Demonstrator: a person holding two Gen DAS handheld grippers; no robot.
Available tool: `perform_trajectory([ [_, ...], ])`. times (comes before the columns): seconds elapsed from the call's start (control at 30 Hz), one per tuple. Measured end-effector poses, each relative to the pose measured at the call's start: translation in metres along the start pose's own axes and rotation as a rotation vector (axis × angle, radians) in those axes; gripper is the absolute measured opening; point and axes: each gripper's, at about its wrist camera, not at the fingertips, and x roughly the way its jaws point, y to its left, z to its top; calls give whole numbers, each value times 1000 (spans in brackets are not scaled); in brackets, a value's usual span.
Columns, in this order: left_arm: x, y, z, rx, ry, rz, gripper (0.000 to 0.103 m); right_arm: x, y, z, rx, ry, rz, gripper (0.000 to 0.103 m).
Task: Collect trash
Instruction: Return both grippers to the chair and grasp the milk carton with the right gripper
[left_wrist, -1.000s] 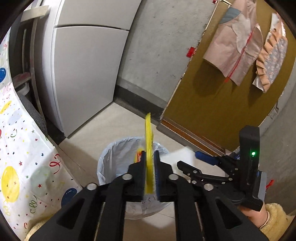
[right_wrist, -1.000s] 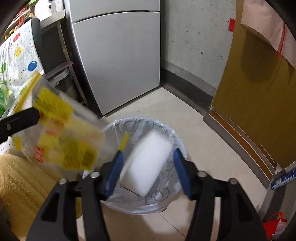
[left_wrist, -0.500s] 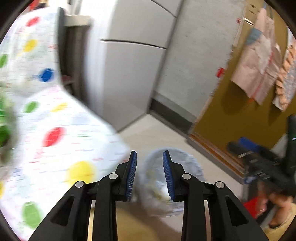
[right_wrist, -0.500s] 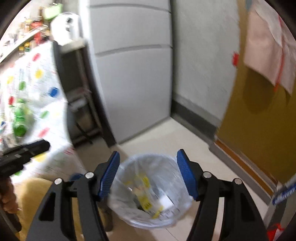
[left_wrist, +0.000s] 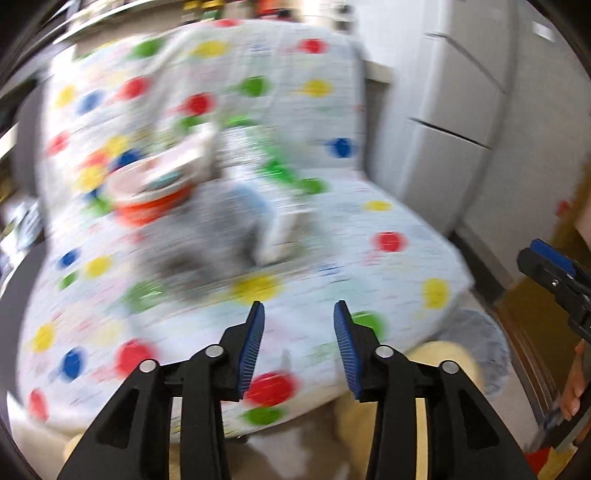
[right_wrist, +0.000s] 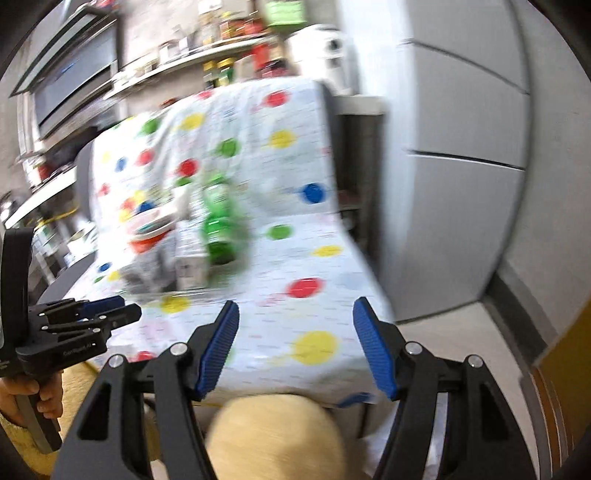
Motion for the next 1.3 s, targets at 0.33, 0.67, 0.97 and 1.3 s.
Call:
perform_trajectory([
  [0.33, -16, 89, 0, -145, -5, 152, 57, 70, 81, 20, -129, 86, 137, 64],
  [0.67, 2, 108, 3, -170, 41, 199, 57, 127, 104, 24, -120, 121, 195, 62],
  [0.97, 13, 116, 8, -185, 58, 251, 71, 175, 98, 36, -84, 156, 209, 66],
  [1.3, 17, 107, 12, -168, 58, 241, 71, 200, 102, 46, -50, 204, 243, 41],
])
